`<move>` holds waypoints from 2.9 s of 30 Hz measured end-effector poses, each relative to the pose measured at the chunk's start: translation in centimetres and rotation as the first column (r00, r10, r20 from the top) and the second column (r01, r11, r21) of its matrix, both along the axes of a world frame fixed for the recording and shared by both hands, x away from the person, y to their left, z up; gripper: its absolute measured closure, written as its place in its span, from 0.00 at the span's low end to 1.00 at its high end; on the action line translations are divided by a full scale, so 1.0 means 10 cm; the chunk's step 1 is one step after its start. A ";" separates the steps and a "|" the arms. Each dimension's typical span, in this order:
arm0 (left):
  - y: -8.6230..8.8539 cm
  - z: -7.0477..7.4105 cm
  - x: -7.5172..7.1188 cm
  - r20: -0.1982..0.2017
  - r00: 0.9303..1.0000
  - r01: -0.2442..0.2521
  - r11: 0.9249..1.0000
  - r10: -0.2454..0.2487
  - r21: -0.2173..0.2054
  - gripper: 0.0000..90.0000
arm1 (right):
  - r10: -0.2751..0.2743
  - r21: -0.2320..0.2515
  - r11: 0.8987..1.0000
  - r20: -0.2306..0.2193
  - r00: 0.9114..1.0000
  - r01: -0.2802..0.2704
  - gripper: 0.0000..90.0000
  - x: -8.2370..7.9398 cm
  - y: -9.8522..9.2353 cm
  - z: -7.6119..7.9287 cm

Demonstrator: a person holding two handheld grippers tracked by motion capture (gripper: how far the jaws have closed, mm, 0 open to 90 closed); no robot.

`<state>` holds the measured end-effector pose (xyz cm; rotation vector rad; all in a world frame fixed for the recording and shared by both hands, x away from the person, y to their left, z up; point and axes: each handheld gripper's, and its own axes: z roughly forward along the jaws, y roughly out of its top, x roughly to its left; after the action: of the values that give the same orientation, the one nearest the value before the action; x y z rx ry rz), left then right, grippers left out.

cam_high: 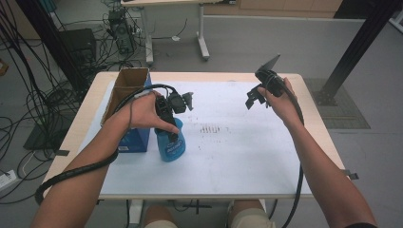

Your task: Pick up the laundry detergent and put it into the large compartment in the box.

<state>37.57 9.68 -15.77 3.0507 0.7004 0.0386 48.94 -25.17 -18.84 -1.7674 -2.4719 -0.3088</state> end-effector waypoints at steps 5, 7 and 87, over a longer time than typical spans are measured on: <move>0.01 0.00 0.00 0.001 1.000 0.001 1.000 -0.001 -0.002 0.07 | -0.001 0.001 1.000 0.001 1.000 0.001 0.06 -0.01 0.00 0.00; 0.01 0.01 0.00 0.002 1.000 0.003 1.000 -0.003 -0.004 0.07 | -0.001 0.001 1.000 0.004 1.000 0.001 0.06 -0.01 0.00 0.00; 0.02 0.02 -0.04 0.019 1.000 0.017 1.000 -0.017 -0.002 0.17 | 0.001 -0.007 1.000 0.001 1.000 -0.001 0.06 0.00 0.03 0.00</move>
<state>37.14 9.86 -15.56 3.0499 0.6724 0.0674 48.90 -24.86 -18.87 -1.7682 -2.4775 -0.3015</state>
